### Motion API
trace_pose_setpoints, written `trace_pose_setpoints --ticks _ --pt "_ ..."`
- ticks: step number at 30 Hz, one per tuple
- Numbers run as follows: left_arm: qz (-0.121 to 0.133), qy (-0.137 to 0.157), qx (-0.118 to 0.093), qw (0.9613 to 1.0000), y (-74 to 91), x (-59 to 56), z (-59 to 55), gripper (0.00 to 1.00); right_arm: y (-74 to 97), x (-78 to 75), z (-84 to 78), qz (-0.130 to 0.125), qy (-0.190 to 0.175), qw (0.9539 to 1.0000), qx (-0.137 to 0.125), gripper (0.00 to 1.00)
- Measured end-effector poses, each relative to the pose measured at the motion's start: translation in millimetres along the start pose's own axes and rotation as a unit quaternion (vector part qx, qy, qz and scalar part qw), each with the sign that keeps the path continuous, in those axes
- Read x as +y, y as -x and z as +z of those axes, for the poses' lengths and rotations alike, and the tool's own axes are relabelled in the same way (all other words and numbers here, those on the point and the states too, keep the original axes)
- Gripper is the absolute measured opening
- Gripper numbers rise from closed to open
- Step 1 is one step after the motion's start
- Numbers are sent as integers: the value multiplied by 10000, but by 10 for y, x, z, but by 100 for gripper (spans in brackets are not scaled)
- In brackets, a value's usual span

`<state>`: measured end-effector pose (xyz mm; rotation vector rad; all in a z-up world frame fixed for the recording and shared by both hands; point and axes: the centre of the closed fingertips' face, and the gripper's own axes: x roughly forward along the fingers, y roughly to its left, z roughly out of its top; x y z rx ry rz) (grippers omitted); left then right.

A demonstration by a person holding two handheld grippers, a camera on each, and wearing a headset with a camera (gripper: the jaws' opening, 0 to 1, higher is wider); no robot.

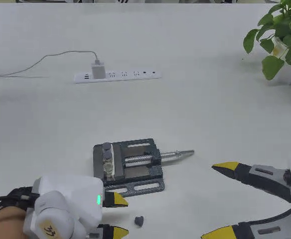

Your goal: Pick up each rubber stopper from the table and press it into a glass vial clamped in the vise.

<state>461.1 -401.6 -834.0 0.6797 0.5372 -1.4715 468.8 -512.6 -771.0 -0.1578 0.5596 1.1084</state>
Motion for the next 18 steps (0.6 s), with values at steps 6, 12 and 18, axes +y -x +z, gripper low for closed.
trace_pose_setpoints --ticks 6,12,18 --pt "-83 -129 68 9999 -127 29 -34 14 21 -10 -25 -48 -96 9999 14 82" --pt "-161 -232 116 9995 -226 53 -65 13 38 -47 -32 -109 -153 9998 43 81" --pt "-257 -315 168 9990 -280 41 -90 11 35 -77 -22 -132 -166 9998 44 80"
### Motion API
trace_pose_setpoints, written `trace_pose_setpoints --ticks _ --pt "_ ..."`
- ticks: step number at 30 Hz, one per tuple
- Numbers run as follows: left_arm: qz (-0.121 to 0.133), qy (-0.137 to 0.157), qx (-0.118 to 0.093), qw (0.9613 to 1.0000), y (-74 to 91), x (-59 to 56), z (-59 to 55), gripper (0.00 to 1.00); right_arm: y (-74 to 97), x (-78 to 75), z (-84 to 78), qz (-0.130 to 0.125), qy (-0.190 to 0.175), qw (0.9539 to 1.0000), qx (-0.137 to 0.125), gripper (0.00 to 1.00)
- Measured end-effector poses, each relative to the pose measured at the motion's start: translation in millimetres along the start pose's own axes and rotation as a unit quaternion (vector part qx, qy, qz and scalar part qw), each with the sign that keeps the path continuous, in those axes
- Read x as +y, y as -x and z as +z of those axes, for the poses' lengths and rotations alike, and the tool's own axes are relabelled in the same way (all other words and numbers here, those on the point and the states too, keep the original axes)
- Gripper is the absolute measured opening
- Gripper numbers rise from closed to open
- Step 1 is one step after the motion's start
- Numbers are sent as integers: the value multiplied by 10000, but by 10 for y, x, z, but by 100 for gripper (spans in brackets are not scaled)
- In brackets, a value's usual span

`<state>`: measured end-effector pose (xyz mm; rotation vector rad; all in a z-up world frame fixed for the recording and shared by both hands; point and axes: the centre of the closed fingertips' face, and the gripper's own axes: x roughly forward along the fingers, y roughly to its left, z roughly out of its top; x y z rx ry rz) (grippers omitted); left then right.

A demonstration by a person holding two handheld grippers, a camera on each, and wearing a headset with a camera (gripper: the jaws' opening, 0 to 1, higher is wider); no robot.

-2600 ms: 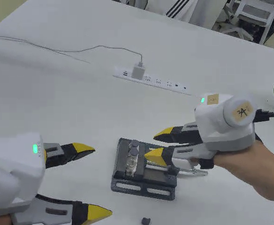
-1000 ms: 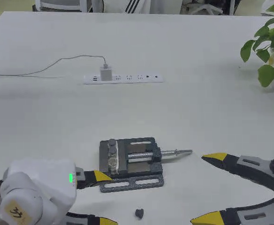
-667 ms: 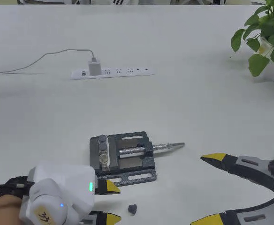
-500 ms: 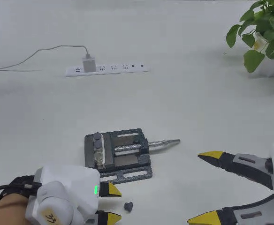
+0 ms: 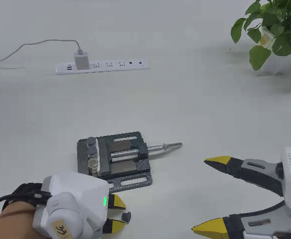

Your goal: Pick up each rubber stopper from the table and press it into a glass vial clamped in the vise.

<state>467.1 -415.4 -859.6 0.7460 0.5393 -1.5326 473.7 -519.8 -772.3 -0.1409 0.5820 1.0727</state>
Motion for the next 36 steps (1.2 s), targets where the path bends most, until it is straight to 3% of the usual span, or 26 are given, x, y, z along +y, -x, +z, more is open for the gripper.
trace_pose_setpoints --ticks 17,19,21,24,26,29,30,32,34,36 --pt "28 74 12 10000 -27 -15 -23 5 -56 44 93 53 49 10000 6 78" --pt "120 203 -3 9997 -16 4 -21 5 -68 59 119 71 62 10000 26 77" --pt "171 714 -222 9971 25 16 55 4 -73 81 170 98 99 9999 24 76" --pt "448 1269 -828 9874 181 128 309 4 -71 110 318 155 94 9998 -22 71" --pt "563 1522 -1102 9806 279 170 435 4 -72 127 418 190 127 9997 -88 67" --pt "729 1878 -1643 9656 469 240 685 4 -89 169 595 291 131 9995 -76 62" --pt "763 2049 -1853 9581 551 257 786 4 -97 200 670 362 212 9991 -88 60" --pt "876 2125 -2128 9497 692 294 928 4 -117 266 801 531 311 9981 -76 55" --pt "938 2178 -2302 9438 805 303 1031 4 -132 342 900 725 364 9967 25 48" --pt "975 2149 -2408 9415 888 301 1102 4 -145 400 980 876 565 9945 77 44"
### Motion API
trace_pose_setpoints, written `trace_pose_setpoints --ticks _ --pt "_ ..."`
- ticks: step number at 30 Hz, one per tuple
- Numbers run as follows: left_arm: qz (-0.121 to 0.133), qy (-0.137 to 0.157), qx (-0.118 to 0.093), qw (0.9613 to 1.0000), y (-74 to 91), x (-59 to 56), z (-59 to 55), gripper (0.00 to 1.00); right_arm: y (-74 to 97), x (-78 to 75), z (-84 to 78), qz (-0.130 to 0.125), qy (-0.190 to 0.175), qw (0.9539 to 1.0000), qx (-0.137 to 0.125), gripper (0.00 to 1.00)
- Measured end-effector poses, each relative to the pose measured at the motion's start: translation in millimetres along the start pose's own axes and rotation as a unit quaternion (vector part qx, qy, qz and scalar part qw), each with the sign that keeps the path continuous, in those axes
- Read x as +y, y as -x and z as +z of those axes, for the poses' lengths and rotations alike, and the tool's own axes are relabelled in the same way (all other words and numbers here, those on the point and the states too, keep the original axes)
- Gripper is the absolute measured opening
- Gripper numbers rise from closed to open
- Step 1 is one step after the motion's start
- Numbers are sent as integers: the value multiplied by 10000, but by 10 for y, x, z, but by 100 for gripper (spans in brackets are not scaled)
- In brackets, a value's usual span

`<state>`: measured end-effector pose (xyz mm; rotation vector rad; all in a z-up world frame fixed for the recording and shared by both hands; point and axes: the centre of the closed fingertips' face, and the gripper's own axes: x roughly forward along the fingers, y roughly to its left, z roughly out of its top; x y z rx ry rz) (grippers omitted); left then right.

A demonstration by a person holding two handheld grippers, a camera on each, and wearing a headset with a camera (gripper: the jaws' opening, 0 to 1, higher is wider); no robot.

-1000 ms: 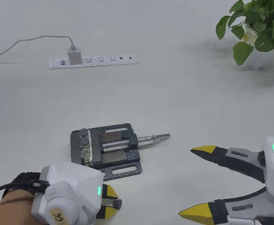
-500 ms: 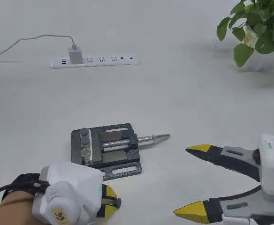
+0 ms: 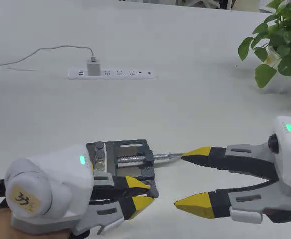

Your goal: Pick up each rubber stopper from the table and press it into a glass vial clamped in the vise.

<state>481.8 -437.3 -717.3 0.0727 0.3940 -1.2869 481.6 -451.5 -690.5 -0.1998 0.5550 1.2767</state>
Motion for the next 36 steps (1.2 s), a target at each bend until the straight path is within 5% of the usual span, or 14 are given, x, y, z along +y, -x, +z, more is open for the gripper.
trace_pose_setpoints --ticks 3,11,22,36 --pt "9 -59 -175 9998 81 -54 165 4 -48 121 122 332 163 9991 213 38" --pt "116 -74 -529 9985 232 -108 357 4 -116 260 322 754 624 9937 550 21" --pt "192 -71 -707 9973 342 -136 414 4 -180 360 376 1047 921 9870 798 8" --pt "254 -29 -789 9966 436 -138 387 4 -244 414 401 1081 1144 9831 939 7"
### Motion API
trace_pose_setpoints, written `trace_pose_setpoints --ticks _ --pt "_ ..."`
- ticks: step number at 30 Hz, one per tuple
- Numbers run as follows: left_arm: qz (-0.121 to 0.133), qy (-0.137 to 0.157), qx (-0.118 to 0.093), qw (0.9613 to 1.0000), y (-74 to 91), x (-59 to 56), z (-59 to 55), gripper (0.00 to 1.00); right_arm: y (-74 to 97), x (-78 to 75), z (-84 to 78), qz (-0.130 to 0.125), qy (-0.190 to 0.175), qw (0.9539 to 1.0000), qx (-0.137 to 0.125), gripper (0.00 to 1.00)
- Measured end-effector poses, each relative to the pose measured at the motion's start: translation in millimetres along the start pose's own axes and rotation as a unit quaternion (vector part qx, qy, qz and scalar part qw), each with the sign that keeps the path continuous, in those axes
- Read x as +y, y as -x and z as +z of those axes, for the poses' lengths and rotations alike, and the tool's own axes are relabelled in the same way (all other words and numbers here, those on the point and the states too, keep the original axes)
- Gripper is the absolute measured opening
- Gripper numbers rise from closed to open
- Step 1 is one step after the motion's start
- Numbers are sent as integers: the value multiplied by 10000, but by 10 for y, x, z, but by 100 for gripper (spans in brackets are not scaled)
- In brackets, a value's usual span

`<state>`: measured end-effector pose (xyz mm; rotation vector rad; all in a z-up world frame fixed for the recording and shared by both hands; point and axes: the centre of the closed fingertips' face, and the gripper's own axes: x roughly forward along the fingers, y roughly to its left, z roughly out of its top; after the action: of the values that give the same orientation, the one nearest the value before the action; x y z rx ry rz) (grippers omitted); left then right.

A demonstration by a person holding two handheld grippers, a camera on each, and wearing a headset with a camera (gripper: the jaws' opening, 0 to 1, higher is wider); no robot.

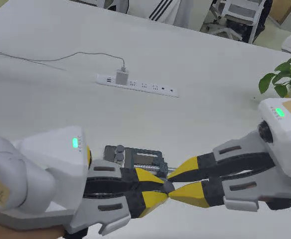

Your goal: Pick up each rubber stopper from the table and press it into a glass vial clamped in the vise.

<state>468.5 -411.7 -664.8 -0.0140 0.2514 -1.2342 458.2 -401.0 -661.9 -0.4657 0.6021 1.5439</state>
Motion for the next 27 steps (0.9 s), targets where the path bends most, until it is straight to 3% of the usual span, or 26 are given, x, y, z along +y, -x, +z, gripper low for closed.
trace_pose_setpoints --ticks 17,20,27 --pt "192 -28 -14 9998 110 48 -99 9 -176 -14 22 121 -163 9998 54 6" --pt "292 -32 49 9996 163 93 -155 16 -187 -45 40 122 -191 9997 70 6" --pt "606 66 104 9981 357 250 -296 23 -241 -180 130 4 -335 9994 14 6"
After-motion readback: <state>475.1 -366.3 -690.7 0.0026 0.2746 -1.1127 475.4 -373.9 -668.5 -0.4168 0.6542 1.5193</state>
